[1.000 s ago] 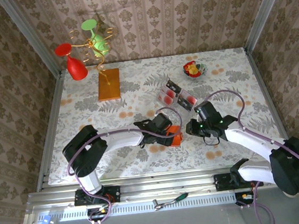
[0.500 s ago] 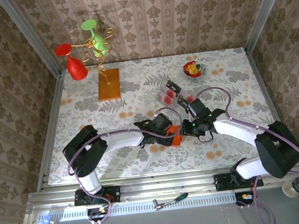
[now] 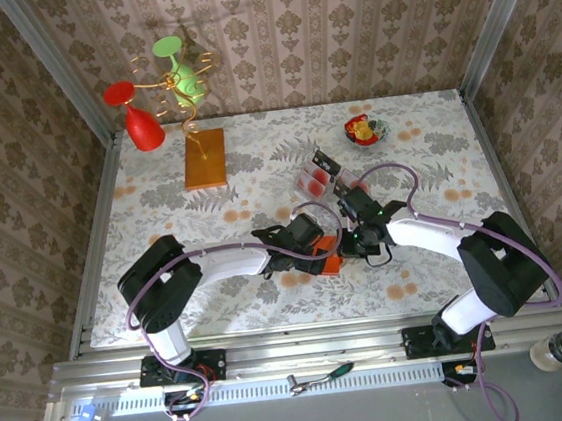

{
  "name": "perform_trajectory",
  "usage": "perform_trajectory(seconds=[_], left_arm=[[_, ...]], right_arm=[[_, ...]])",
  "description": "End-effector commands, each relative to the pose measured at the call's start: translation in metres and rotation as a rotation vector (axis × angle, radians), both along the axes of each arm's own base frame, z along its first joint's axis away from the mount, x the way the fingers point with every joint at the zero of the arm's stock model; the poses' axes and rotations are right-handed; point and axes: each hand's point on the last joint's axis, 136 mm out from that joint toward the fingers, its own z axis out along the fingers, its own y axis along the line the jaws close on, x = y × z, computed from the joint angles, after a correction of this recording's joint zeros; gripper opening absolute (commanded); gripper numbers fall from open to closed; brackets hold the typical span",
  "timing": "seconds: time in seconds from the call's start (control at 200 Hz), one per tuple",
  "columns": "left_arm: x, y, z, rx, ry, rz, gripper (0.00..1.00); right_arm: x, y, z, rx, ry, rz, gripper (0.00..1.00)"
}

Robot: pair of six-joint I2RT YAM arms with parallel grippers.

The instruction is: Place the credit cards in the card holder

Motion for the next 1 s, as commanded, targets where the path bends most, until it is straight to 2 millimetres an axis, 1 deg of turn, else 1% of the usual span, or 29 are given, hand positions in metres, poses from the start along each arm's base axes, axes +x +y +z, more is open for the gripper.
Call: perform_trajectory(seconds=[0.0, 0.09, 0.17, 0.39, 0.74, 0.805, 0.945, 0.995], left_arm=[[-0.010, 0.022, -0.023, 0.094, 0.041, 0.011, 1.00], [-0.011, 0.020, -0.024, 0.093, 0.042, 0.008, 1.00], [-0.011, 0.021, -0.023, 0.092, 0.041, 0.009, 1.00], [-0.011, 0.020, -0.024, 0.091, 0.043, 0.008, 1.00], [-0.011, 0.020, -0.023, 0.089, 0.044, 0.009, 1.00], [-0.011, 0.020, -0.023, 0.088, 0.043, 0.009, 1.00], [-0.011, 0.020, -0.022, 0.086, 0.043, 0.009, 1.00], [-0.011, 0.020, -0.022, 0.086, 0.042, 0.009, 1.00]], right_arm=[[0.001, -0.002, 0.005, -0.024, -0.011, 0.004, 0.11], [0.001, -0.002, 0.008, -0.023, -0.016, 0.004, 0.12], [0.002, -0.002, 0.010, -0.021, -0.021, 0.001, 0.16], [0.005, 0.000, 0.016, -0.009, -0.038, -0.001, 0.16], [0.004, 0.000, 0.020, 0.000, -0.046, -0.002, 0.15], [0.004, 0.000, 0.020, 0.000, -0.046, -0.001, 0.13], [0.004, 0.000, 0.019, 0.001, -0.044, -0.001, 0.03], [0.004, 0.001, 0.019, 0.004, -0.042, 0.000, 0.02]])
